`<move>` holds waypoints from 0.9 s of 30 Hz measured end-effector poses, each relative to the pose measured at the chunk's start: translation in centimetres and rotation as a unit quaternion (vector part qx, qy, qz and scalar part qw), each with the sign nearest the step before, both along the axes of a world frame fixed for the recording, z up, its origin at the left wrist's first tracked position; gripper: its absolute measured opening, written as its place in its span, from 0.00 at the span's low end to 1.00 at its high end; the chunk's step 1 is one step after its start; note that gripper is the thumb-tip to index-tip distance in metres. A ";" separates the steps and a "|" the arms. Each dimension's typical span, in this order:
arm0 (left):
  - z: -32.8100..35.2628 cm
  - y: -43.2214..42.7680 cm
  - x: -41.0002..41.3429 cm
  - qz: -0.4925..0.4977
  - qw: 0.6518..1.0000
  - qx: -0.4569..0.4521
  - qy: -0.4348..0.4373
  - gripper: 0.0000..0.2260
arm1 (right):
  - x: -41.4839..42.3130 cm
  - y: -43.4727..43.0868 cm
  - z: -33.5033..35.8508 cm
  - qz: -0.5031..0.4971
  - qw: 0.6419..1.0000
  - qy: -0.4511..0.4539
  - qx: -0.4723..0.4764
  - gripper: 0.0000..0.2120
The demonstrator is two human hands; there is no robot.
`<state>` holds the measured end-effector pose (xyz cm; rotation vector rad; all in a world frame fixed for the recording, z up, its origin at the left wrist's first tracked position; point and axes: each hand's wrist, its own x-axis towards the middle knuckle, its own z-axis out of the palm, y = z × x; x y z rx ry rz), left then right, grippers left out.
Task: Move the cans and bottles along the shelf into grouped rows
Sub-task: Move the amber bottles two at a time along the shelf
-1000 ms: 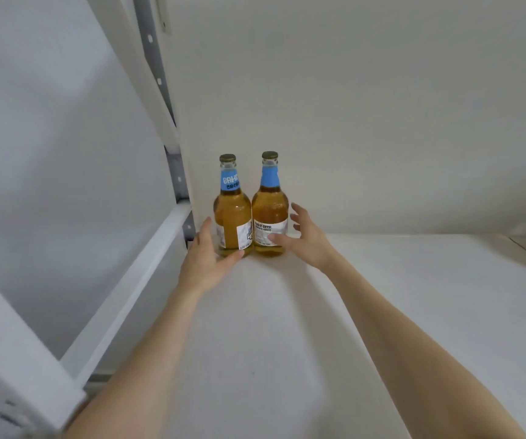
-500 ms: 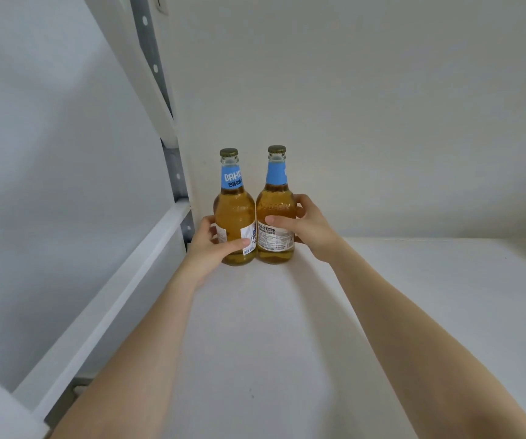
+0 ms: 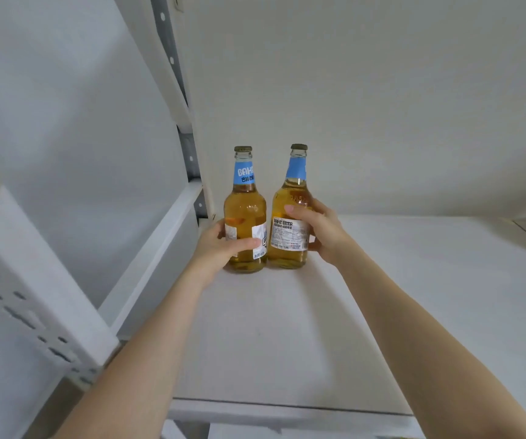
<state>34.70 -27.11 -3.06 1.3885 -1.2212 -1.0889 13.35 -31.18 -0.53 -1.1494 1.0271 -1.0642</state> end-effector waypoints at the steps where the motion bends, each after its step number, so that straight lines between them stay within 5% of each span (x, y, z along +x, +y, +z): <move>1: 0.2 0.8 -0.1 -0.006 1.000 0.007 0.003 0.28 | -0.2 0.7 0.0 -0.002 1.000 0.000 0.009 0.28; 5: 0.8 4.1 -0.4 -0.027 0.999 0.035 0.016 0.21 | -1.0 3.7 0.7 -0.006 0.999 -0.012 0.047 0.23; 9: 1.7 7.2 -0.5 -0.033 0.996 0.069 0.042 0.28 | -1.7 6.7 2.2 -0.011 0.997 -0.017 0.068 0.18; 20: 6.1 13.3 -0.2 -0.057 0.988 0.101 0.099 0.16 | -2.8 13.8 5.4 -0.037 0.995 -0.014 0.089 0.19; 27: 7.0 16.2 -2.2 -0.070 0.988 0.102 0.096 0.20 | -4.6 17.5 6.0 -0.047 0.995 -0.015 0.087 0.21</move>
